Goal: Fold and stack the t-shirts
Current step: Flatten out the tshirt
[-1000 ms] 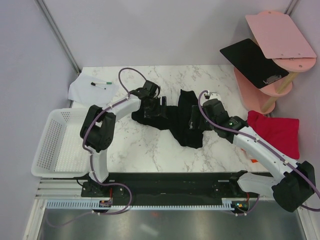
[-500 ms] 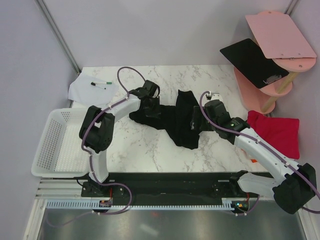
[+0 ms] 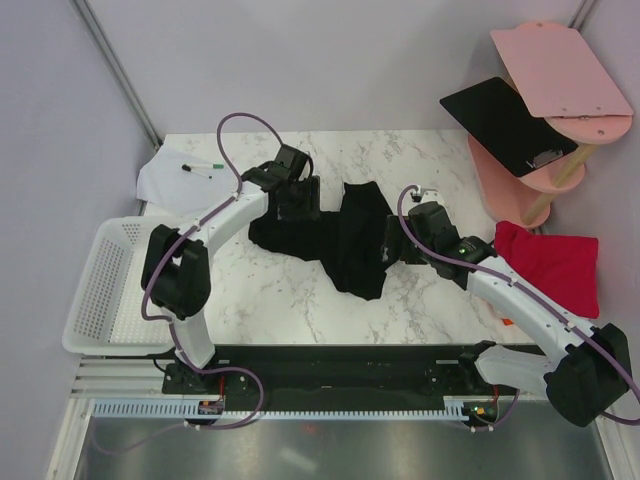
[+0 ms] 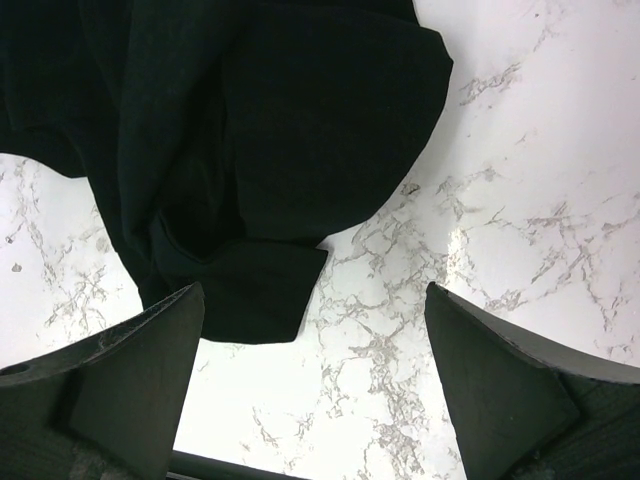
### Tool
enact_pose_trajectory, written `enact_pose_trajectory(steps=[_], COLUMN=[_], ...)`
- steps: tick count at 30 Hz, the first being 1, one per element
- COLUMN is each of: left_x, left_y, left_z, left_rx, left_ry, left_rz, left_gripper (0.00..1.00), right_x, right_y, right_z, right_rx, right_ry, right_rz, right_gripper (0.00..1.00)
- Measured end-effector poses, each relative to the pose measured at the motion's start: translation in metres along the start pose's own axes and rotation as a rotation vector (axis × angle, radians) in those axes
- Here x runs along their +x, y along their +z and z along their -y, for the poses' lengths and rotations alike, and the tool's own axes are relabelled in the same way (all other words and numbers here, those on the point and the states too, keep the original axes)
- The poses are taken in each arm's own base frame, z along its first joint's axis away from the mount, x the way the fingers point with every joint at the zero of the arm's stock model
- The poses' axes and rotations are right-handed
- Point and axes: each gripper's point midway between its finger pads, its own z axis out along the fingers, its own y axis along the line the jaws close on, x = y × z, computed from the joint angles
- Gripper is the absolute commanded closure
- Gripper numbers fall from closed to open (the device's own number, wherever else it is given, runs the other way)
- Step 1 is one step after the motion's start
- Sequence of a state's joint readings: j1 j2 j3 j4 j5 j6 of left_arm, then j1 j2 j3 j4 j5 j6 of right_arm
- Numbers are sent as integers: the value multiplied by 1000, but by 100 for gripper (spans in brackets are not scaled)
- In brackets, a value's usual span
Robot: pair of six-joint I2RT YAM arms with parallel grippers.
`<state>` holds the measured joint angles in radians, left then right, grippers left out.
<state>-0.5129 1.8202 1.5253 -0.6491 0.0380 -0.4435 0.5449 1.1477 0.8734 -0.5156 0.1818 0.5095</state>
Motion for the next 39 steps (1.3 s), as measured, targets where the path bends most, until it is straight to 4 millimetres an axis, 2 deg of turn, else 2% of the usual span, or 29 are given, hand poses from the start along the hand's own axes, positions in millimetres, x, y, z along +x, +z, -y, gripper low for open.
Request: enact_pose_trajectory(steps=[6, 11, 15, 20, 24, 30, 39], left_x=[45, 77, 83, 90, 92, 78, 72], left_y=[16, 16, 15, 28, 35, 38, 44], left_z=[-36, -63, -80, -94, -90, -68, -61], left_rx=[-113, -151, -135, -69, 7, 138, 182], left_ry=[-8, -41, -104, -204, -247, -256, -267], left_rz=[-94, -135, -107, -79, -64, -3, 16], left_gripper=[38, 39, 40, 41, 41, 41, 42], right_x=[1, 7, 10, 13, 12, 14, 22], right_y=[1, 3, 6, 7, 7, 8, 15], right_z=[-2, -5, -8, -10, -11, -11, -10], right_rx=[-12, -35, -50, -67, -72, -70, -67], right_ry=[0, 0, 0, 0, 0, -1, -5], right_rz=[-2, -16, -30, -40, -38, -41, -73], right_gripper=[2, 2, 2, 2, 2, 2, 2])
